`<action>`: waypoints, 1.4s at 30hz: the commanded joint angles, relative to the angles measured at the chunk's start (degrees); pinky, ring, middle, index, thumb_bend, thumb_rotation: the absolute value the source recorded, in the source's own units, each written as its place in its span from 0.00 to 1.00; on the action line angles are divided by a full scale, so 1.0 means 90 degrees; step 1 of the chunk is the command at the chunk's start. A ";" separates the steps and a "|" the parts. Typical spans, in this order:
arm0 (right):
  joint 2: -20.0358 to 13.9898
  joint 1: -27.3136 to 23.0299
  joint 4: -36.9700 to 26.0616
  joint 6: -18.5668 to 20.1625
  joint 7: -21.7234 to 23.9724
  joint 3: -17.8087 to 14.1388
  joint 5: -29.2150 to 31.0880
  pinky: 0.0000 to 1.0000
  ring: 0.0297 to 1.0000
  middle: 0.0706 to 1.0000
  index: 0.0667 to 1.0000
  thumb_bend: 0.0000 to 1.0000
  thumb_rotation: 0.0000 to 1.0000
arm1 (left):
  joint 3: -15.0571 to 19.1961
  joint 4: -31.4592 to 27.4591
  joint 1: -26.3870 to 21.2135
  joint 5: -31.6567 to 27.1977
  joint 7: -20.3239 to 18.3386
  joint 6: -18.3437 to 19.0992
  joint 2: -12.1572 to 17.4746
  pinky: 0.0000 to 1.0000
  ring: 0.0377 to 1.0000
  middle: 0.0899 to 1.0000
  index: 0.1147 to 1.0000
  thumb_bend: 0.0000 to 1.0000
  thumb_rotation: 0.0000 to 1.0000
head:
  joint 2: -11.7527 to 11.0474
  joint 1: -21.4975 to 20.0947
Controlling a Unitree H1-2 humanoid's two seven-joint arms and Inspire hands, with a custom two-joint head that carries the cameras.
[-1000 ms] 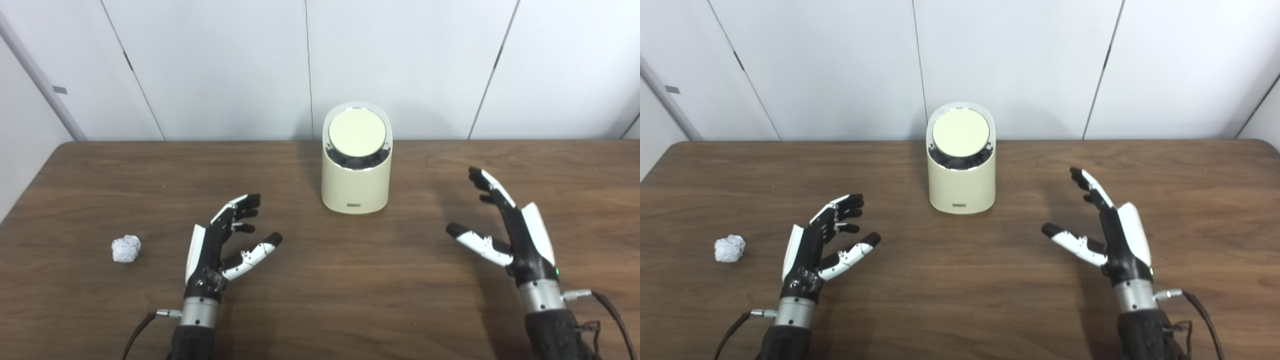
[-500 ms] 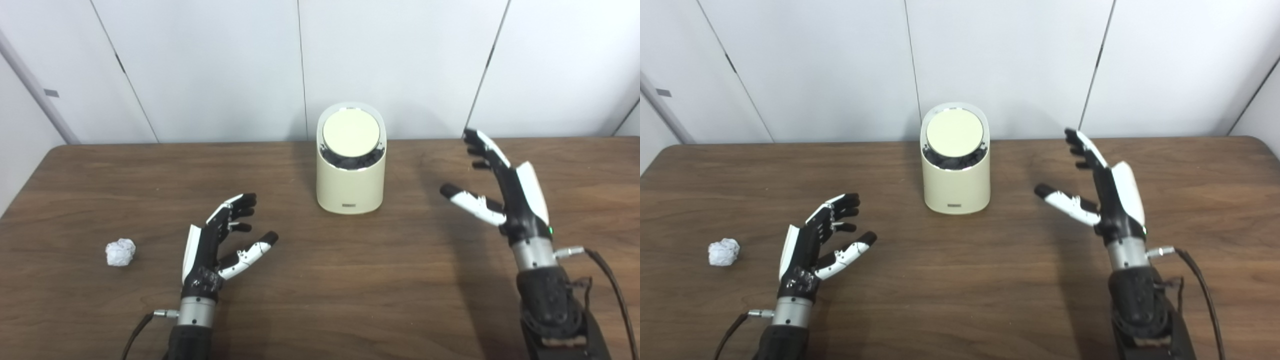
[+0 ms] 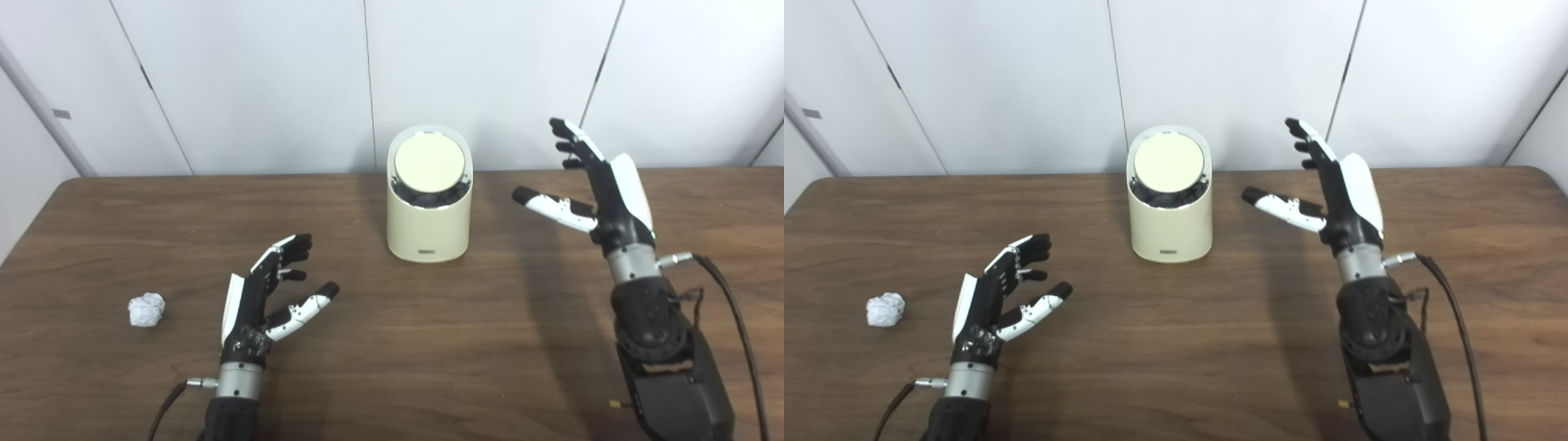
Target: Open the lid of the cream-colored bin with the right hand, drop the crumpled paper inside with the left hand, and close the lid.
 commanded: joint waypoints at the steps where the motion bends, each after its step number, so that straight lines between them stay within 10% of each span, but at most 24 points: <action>1: 0.0042 -0.0406 -0.0070 0.0063 -0.0121 0.0049 -0.0141 0.70 0.80 0.85 0.86 0.92 0.70 | 0.0006 -0.0015 -0.0128 -0.0027 0.0052 -0.0235 0.0061 0.65 0.76 0.77 0.75 0.76 0.32 | 0.0017 -0.0021; 42: 0.0506 -0.1685 0.0733 0.1796 -0.0174 0.1168 -0.1488 0.75 0.82 0.85 0.86 1.00 0.56 | -0.0079 0.0064 -0.0134 0.0176 0.0142 -0.0302 -0.0005 0.64 0.75 0.77 0.76 0.77 0.36 | -0.0070 0.0037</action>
